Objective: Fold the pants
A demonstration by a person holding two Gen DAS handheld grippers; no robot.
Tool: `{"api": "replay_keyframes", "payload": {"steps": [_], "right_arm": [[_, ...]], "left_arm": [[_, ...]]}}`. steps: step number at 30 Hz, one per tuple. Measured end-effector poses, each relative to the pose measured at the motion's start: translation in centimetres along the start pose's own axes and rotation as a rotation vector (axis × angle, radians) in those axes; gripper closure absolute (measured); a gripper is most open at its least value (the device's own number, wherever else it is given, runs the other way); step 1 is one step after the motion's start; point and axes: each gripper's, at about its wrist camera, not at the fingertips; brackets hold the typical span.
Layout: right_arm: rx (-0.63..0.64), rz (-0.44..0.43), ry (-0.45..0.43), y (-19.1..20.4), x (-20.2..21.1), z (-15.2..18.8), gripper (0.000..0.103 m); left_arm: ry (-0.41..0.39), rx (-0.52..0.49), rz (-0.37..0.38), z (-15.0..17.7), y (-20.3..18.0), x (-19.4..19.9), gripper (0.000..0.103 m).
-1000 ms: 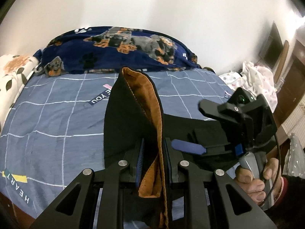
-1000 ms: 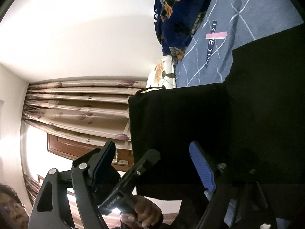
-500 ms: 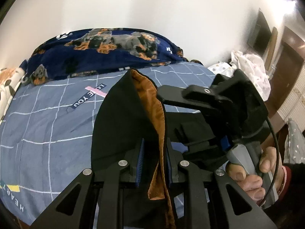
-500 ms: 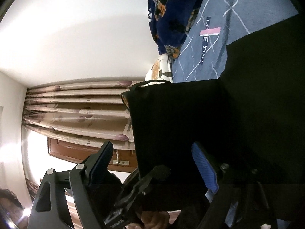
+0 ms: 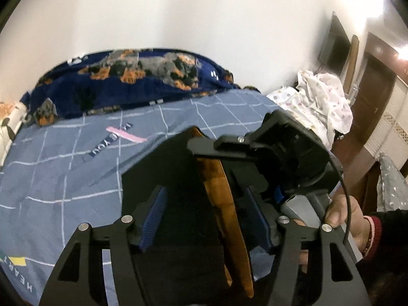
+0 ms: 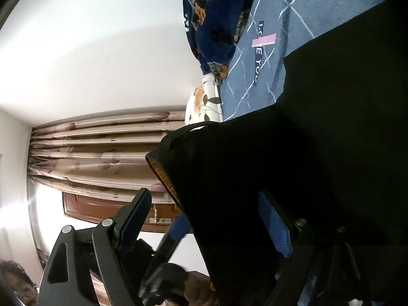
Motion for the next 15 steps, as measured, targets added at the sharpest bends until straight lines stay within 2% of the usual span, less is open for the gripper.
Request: {"api": "replay_keyframes", "payload": {"steps": [2,5,12,14,15], "right_arm": [[-0.006,0.006,-0.002,-0.1,0.0,0.0,0.020],[0.003,0.039,0.004,-0.1,0.1,-0.1,0.020],[0.085,0.255,0.084,0.7,-0.2,0.1,0.021],[0.108,0.320,0.116,0.8,-0.4,0.3,0.025],[0.117,0.347,0.128,0.7,-0.5,0.4,0.033]], "left_arm": [[-0.018,0.003,-0.021,-0.1,0.4,0.5,0.031],[-0.030,0.029,-0.050,0.0,1.7,1.2,0.029],[0.003,0.179,-0.100,1.0,6.9,1.9,0.029],[0.005,0.216,-0.099,1.2,7.9,2.1,0.029],[0.005,0.231,-0.099,1.3,8.3,2.1,0.029]]}}
Point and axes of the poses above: each gripper's, at about its wrist camera, not at the fingertips, and x roughly against the way its jaws point, y to its left, z to its underside, and after that the axes turned 13 degrees about x, right-handed
